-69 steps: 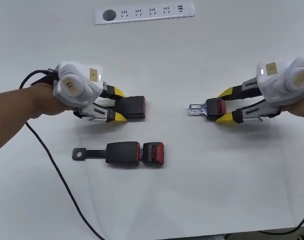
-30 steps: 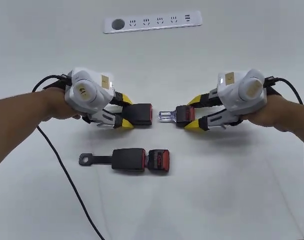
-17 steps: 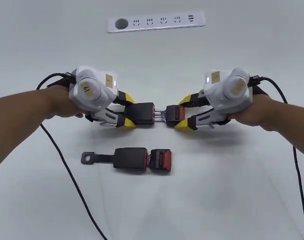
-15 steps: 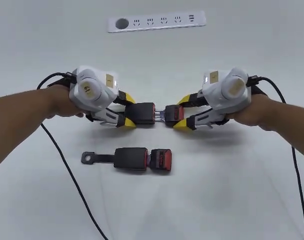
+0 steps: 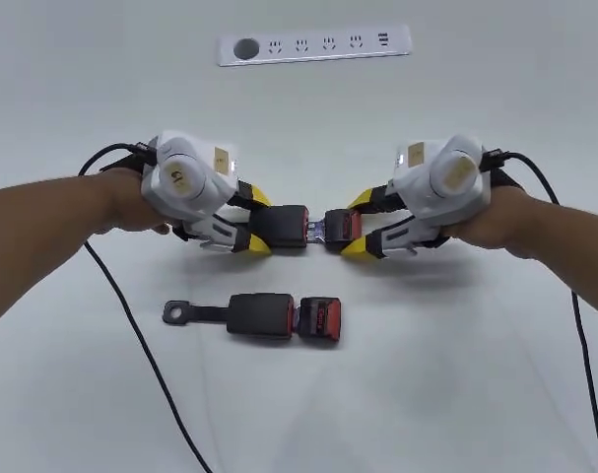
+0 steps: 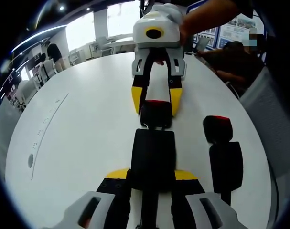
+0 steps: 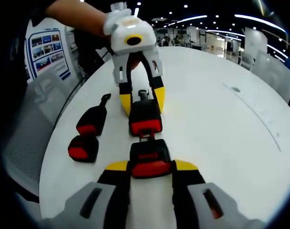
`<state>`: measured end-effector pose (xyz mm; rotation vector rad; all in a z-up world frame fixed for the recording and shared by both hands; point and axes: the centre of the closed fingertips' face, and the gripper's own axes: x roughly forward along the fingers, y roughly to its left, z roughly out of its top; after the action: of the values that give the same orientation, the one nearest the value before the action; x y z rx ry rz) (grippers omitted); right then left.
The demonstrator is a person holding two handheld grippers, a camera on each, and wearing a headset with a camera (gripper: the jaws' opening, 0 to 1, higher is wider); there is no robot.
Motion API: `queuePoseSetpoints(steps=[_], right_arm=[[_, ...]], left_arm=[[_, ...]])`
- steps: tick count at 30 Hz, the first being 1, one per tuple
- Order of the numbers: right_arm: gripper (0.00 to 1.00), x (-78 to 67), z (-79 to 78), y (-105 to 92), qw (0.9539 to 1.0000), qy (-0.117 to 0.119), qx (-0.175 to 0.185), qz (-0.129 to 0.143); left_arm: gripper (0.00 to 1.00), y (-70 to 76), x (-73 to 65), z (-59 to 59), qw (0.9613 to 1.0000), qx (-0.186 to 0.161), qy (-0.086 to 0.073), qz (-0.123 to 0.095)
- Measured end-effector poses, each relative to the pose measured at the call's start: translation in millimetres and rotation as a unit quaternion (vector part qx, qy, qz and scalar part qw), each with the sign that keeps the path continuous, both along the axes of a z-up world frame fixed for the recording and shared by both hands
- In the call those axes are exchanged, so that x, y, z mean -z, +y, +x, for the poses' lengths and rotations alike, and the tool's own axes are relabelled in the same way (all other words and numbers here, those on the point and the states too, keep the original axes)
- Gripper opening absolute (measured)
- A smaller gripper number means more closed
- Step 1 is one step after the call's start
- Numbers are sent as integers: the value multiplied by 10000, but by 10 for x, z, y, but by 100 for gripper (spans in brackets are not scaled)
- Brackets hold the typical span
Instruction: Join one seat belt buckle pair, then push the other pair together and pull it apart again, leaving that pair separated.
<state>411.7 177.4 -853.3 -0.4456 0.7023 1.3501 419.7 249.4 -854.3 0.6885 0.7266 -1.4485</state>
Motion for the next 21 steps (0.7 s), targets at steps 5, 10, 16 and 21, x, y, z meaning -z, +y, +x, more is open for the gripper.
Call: queuePoseSetpoints(steps=[5,10,16,21], right_arm=[[33,-3,-7,97,10000,9,70,11],[33,-11,6,113,10000,18,54,-29],[32,-6,18,114,9997,92,193,-139],[32,2,33,113,9996,103,175,-195]], left_arm=[[33,-3,3,3,10000,23,-11,35],[33,-4,7,2,10000,8,-4,31],[32,-7,10,3,10000,17,-7,4],[32,-11,10,-1,10000,54,-28,41]])
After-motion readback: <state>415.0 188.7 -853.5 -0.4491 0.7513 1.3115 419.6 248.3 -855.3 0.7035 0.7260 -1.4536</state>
